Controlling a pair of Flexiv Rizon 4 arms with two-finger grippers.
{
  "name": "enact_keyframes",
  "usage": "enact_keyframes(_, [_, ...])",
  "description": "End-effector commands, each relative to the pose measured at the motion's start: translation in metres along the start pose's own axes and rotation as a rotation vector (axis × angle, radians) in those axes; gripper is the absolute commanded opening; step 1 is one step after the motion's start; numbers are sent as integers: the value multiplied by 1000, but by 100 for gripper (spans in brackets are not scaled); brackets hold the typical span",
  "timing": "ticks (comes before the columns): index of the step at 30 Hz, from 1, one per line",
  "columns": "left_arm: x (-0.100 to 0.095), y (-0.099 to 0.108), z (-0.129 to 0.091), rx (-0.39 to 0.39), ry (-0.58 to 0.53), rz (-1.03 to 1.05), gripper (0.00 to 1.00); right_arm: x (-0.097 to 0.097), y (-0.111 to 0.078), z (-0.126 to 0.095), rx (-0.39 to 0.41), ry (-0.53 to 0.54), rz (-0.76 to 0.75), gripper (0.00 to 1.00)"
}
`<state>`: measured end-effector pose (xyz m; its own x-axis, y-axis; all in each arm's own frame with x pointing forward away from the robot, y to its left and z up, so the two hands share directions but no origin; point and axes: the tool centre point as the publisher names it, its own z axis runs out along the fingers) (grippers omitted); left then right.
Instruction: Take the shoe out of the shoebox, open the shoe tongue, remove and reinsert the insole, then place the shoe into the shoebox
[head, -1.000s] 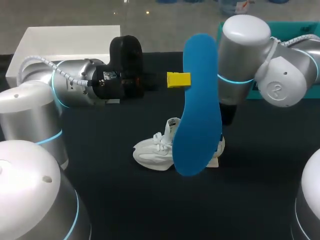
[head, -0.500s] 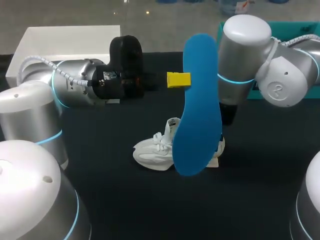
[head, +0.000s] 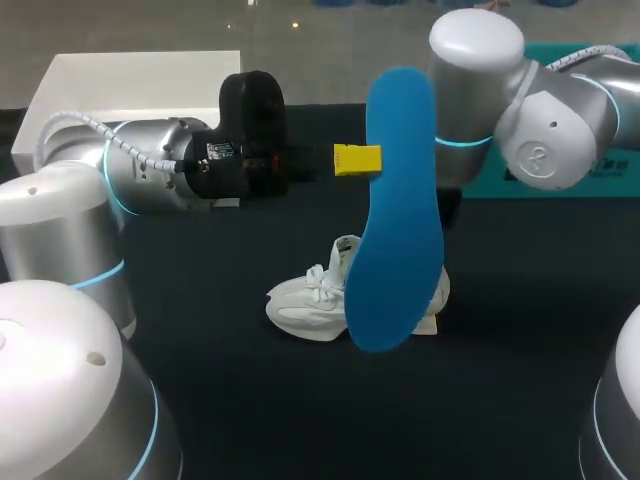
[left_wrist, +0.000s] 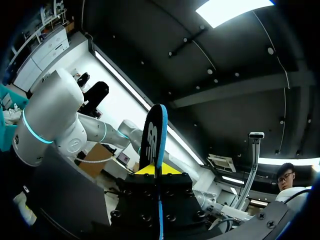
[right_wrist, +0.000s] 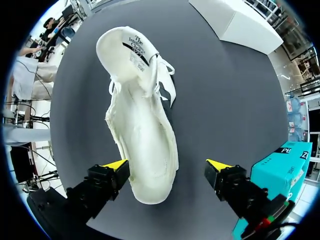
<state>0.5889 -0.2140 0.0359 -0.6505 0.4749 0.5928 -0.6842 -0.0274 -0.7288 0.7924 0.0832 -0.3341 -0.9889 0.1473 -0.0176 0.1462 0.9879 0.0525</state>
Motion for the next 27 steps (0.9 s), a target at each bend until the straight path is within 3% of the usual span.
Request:
enact_keyframes(1, [-1,1,0,1,2,1,0,-15,19,13,42,17,-8,100])
enact_keyframes(11, [-1,1,0,1,2,1,0,-15,36,33,59,34,-13,98])
enact_keyframes(12, [-1,1,0,1,2,1,0,-14,36,35,57,38,-11,89])
enact_keyframes(14, [-1,1,0,1,2,1,0,-13,39,38,55,44,-9,56])
enact_keyframes(19, [-1,1,0,1,2,1,0,-6,44,48,54,68,-11,39])
enact_keyframes(20, [-1,1,0,1,2,1,0,-4,42,50,54,75,-6,29])
enact_keyframes(22, [-1,1,0,1,2,1,0,0,39,50,52,80,0,0])
enact_keyframes(27, [-1,1,0,1,2,1,0,9,35,44,29,79,-48,0])
